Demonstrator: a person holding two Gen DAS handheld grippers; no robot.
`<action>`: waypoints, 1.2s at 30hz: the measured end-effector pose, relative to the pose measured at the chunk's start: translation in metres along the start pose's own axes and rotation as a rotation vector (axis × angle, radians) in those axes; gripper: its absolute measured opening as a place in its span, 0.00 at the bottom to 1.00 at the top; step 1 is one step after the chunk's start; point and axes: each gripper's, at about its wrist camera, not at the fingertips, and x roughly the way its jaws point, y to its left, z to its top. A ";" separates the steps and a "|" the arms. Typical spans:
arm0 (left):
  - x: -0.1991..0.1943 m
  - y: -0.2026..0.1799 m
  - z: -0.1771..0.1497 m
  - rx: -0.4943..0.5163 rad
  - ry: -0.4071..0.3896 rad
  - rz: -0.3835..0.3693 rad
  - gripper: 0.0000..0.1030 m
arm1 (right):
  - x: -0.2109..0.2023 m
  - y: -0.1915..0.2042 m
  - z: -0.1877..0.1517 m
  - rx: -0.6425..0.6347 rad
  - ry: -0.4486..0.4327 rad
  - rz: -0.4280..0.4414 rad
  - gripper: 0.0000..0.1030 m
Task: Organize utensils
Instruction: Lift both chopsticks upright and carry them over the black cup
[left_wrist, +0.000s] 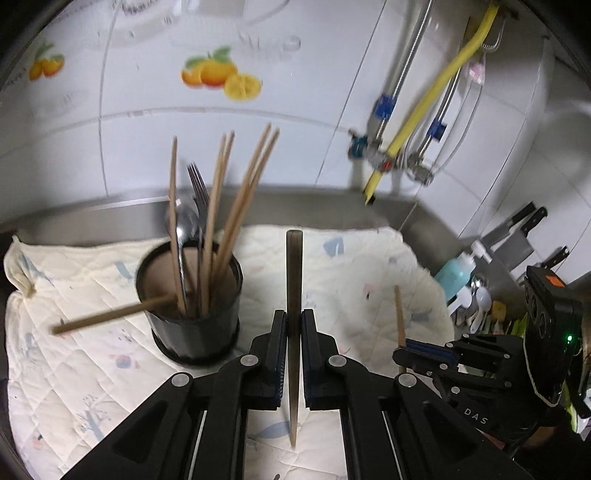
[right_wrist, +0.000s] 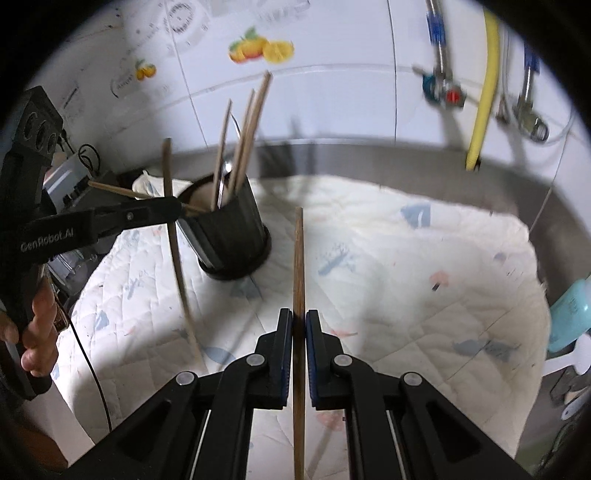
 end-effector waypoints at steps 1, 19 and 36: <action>-0.006 -0.001 0.003 0.002 -0.014 0.001 0.07 | -0.006 0.002 0.002 -0.006 -0.016 -0.004 0.09; -0.083 0.013 0.075 0.018 -0.224 0.052 0.07 | -0.044 0.026 0.083 -0.040 -0.224 0.006 0.09; -0.094 0.060 0.110 0.018 -0.309 0.203 0.07 | -0.047 0.071 0.150 -0.110 -0.325 0.056 0.09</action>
